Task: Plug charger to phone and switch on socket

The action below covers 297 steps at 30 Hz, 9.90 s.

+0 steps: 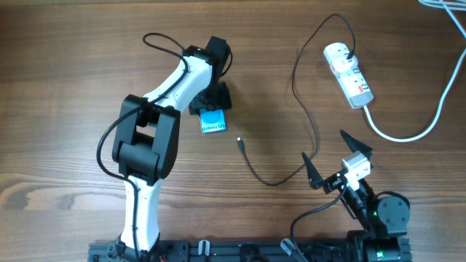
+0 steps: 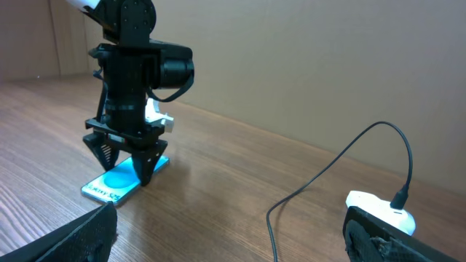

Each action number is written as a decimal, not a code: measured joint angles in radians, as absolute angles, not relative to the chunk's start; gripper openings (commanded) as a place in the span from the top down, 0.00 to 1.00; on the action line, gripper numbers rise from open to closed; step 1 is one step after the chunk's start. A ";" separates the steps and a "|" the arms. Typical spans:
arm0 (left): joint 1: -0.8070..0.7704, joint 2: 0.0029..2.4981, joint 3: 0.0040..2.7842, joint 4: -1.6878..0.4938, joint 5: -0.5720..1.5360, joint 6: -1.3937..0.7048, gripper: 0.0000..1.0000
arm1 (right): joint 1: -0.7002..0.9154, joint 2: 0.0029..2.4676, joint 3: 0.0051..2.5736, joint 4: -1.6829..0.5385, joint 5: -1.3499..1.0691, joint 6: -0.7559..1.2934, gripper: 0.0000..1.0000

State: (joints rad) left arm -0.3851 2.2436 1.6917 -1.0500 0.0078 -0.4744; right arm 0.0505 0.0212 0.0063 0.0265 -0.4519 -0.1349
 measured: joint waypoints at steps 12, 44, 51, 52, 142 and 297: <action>-0.384 2.243 1.687 -1.067 0.027 -0.472 0.22 | 0.051 0.021 0.006 0.027 -0.452 -0.135 0.00; -0.384 2.242 1.687 -1.052 0.020 -0.477 0.03 | 0.051 0.021 0.006 0.026 -0.452 -0.135 0.00; -0.386 2.242 1.687 -1.046 0.020 -0.477 0.01 | 0.051 0.021 0.006 0.027 -0.452 -0.135 0.00; -0.386 2.242 1.687 -1.046 0.020 -0.477 0.03 | 0.051 0.021 0.006 0.027 -0.452 -0.135 0.00; -0.276 2.236 1.686 -1.065 0.279 -0.349 0.33 | 0.049 1.132 1.053 -0.643 -0.638 0.184 0.28; -0.017 2.260 1.642 -1.136 1.480 0.357 0.69 | 0.396 2.056 1.084 0.607 -1.175 1.107 0.96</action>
State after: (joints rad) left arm -0.0166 2.2597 1.6421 -1.1362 1.4803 0.3569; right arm 0.3958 2.0560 1.0836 0.6071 -1.1751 1.1069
